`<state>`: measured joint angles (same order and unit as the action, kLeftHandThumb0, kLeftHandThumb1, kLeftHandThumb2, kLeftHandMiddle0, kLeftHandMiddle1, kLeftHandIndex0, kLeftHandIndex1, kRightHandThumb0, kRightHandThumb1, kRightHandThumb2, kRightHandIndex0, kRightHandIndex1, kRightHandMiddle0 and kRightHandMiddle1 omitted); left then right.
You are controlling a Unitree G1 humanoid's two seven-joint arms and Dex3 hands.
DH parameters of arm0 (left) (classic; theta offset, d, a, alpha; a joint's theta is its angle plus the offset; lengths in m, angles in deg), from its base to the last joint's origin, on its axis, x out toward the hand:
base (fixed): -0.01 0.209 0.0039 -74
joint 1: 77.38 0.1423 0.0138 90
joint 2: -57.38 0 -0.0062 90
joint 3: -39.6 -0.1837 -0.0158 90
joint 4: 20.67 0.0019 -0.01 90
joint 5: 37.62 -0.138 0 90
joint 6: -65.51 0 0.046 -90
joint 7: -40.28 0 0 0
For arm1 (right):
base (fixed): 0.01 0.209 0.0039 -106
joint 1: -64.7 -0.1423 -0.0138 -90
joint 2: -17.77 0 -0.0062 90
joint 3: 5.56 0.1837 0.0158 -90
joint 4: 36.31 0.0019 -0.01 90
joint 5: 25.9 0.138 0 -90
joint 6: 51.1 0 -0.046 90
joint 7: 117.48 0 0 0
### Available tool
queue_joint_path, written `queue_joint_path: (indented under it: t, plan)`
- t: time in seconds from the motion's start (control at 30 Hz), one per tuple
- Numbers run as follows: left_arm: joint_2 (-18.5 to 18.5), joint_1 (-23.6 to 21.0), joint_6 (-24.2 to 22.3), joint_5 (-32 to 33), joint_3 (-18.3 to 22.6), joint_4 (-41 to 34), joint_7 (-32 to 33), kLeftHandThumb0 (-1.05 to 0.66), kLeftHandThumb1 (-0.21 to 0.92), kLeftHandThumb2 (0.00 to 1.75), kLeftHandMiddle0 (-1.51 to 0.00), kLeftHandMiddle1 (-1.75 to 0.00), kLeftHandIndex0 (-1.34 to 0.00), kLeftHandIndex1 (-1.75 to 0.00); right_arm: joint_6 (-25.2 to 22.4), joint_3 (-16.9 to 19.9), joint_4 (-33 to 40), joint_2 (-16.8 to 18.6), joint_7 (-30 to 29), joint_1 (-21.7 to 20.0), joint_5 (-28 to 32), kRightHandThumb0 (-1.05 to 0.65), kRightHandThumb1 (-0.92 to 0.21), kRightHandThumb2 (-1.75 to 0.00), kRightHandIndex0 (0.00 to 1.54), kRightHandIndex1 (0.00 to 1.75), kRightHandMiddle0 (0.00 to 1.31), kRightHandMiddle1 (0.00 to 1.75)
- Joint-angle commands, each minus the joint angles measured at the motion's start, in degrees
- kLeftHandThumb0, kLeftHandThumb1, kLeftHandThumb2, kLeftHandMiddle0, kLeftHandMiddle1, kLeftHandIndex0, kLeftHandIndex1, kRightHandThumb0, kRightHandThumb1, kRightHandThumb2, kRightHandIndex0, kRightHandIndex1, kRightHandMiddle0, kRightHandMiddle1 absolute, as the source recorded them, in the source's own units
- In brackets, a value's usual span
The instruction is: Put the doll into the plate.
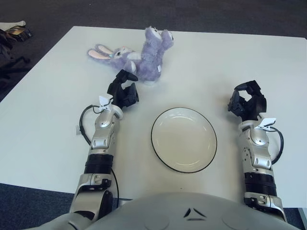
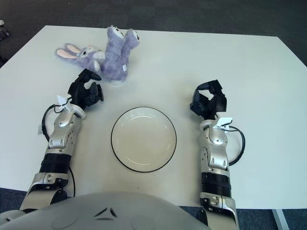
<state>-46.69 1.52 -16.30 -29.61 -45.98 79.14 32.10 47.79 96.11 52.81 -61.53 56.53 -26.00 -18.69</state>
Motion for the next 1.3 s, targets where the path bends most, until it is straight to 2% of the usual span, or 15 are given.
queue_joint_path:
  t: [0.0,0.2,0.4,0.53,0.6,0.7,0.83,0.93,1.0,1.03,1.1,1.17,1.2,1.23,1.27]
  plan:
    - [-0.92,2.16,3.19,-1.35,-0.11,2.75,1.34,-0.4,0.61,0.94,-1.07,-1.75,-0.38,-1.75,0.56,-0.23,-1.66,2.35,-0.09,4.11,-0.29,-0.41,-0.59,-0.98,1.19,1.75,0.41,1.75]
    - [-0.74,2.26,19.82,-14.05,-1.32,6.39,12.06,-0.4,0.59,0.96,-1.05,-1.75,-0.4,-1.75,0.74,-0.23,-1.95,2.36,-0.3,4.1,-0.55,-0.41,-0.58,-0.98,1.19,1.75,0.41,1.75]
    - [0.18,1.13,27.49,-18.79,-1.7,9.71,16.66,-0.4,0.57,0.99,-1.03,-1.75,-0.41,-1.75,0.15,-0.25,-1.67,2.41,-0.65,4.12,-0.63,-0.41,-0.58,-0.99,1.18,1.75,0.41,1.75]
    - [1.08,0.23,31.15,-19.93,-1.69,11.36,17.91,-0.4,0.58,0.97,-0.96,-1.75,-0.4,-1.75,-0.24,-0.35,-1.54,2.33,-0.92,4.09,-0.85,-0.41,-0.58,-0.99,1.18,1.75,0.42,1.75]
    - [1.4,-0.21,32.79,-19.95,-1.63,11.95,18.2,-0.17,0.44,1.16,-0.68,-1.75,-0.44,-1.75,-0.22,-0.43,-1.6,2.23,-1.0,4.06,-0.94,-0.41,-0.58,-0.99,1.18,1.75,0.42,1.75]
    - [1.85,-1.04,36.14,-20.66,-1.35,13.11,19.39,-0.06,0.42,1.2,-0.52,-1.75,-0.42,-1.75,-0.07,-0.52,-1.78,2.11,-0.97,4.0,-1.04,-0.41,-0.58,-0.99,1.19,1.75,0.42,1.75]
    - [2.3,-1.9,39.45,-22.07,-0.99,14.61,21.5,-0.02,0.48,1.13,-0.41,-1.75,-0.37,-1.75,0.06,-0.49,-1.9,2.13,-0.9,3.92,-1.14,-0.41,-0.58,-0.99,1.19,1.75,0.42,1.75]
    - [2.64,-2.34,41.3,-22.42,-0.8,15.26,22.54,-0.01,0.6,0.98,-0.31,-1.75,-0.28,-1.74,0.05,-0.42,-2.04,2.17,-0.92,3.81,-1.23,-0.41,-0.58,-0.99,1.19,1.75,0.42,1.75]
    - [2.87,-2.5,42.22,-22.55,-0.78,15.54,22.91,-0.01,0.63,0.95,-0.29,-1.75,-0.26,-1.74,0.06,-0.4,-2.13,2.16,-0.96,3.76,-1.28,-0.41,-0.58,-0.99,1.19,1.75,0.42,1.75]
    - [3.07,-2.52,43.03,-22.93,-0.67,15.46,23.3,0.09,0.57,1.02,-0.35,-1.75,-0.21,-1.65,0.12,-0.4,-2.18,2.16,-1.01,3.74,-1.36,-0.41,-0.58,-0.99,1.19,1.75,0.42,1.75]
    - [3.4,-2.56,44.21,-23.74,-0.46,15.24,24.1,0.35,0.33,1.3,-0.58,-1.75,-0.09,-1.37,0.26,-0.39,-2.35,2.16,-1.13,3.66,-1.55,-0.41,-0.58,-0.99,1.19,1.75,0.42,1.75]
    - [3.58,-2.55,44.79,-24.62,-0.3,15.03,24.87,0.44,0.23,1.42,-0.66,-1.75,-0.04,-1.25,0.33,-0.4,-2.45,2.16,-1.27,3.6,-1.77,-0.41,-0.58,-0.99,1.2,1.75,0.42,1.75]
    - [3.63,-2.55,44.96,-24.98,-0.26,15.0,25.18,0.43,0.32,1.31,-0.6,-1.75,-0.03,-1.2,0.34,-0.4,-2.48,2.17,-1.34,3.58,-1.86,-0.41,-0.57,-1.0,1.2,1.75,0.42,1.75]
    - [3.73,-2.5,44.93,-25.26,-0.28,14.9,25.34,0.43,0.35,1.27,-0.57,-1.75,-0.02,-1.17,0.32,-0.39,-2.5,2.19,-1.45,3.56,-1.96,-0.41,-0.57,-1.0,1.2,1.75,0.42,1.75]
    - [3.8,-2.47,44.91,-25.47,-0.31,14.85,25.47,0.1,0.39,1.16,-0.4,-1.58,-0.01,-1.13,0.31,-0.39,-2.51,2.22,-1.52,3.55,-2.04,-0.41,-0.57,-1.0,1.2,1.75,0.42,1.75]
